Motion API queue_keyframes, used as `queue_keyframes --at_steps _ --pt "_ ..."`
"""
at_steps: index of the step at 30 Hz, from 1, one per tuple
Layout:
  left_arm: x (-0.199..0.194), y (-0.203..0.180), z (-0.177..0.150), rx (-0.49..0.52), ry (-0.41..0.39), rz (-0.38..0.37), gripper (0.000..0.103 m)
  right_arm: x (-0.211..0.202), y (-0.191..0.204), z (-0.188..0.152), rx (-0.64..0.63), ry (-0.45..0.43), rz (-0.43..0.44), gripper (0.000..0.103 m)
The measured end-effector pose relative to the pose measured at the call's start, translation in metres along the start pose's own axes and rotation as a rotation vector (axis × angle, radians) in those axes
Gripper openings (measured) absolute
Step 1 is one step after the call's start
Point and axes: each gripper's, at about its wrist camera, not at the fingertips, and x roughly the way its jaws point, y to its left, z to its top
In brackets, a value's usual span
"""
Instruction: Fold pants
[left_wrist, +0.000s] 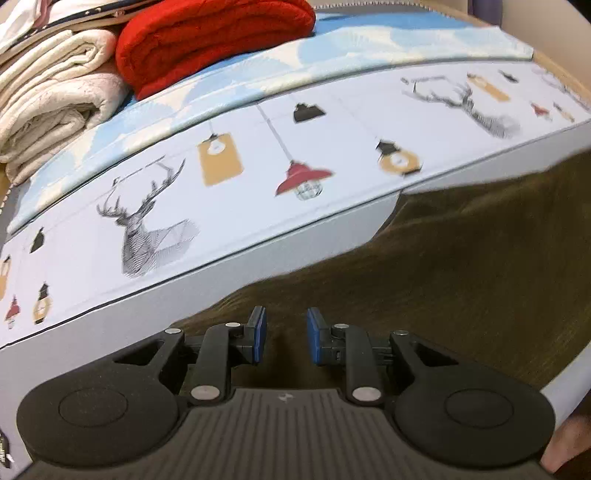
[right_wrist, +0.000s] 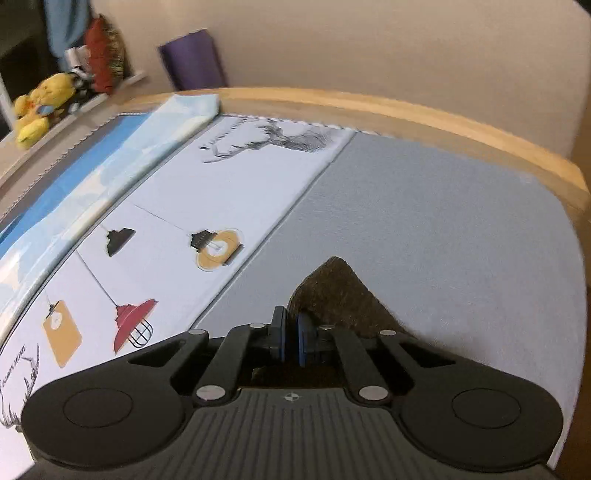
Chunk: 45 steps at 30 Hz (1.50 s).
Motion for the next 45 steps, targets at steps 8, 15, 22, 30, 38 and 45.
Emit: queue_keyframes --at_steps 8,15,22,30,38,45 --pt "0.017 -0.012 -0.001 0.017 0.09 -0.026 0.026 -0.045 0.052 -0.018 -0.199 -0.158 0.031 0.036" --pt "0.064 -0.006 -0.035 0.007 0.337 -0.016 0.026 -0.122 0.19 -0.108 -0.567 0.113 0.843 0.036" --pt "0.063 -0.01 -0.034 0.001 0.333 0.001 0.026 -0.161 0.296 -0.244 -0.877 0.445 1.077 0.036" --pt "0.063 -0.004 -0.036 -0.008 0.33 -0.022 0.027 -0.147 0.336 -0.297 -0.987 0.625 0.966 0.038" --pt "0.062 0.001 -0.035 -0.017 0.329 -0.044 0.027 -0.144 0.363 -0.287 -0.909 0.554 0.981 0.01" --pt "0.046 0.011 -0.026 -0.077 0.272 -0.065 0.027 -0.152 0.354 -0.261 -0.892 0.316 0.842 0.005"
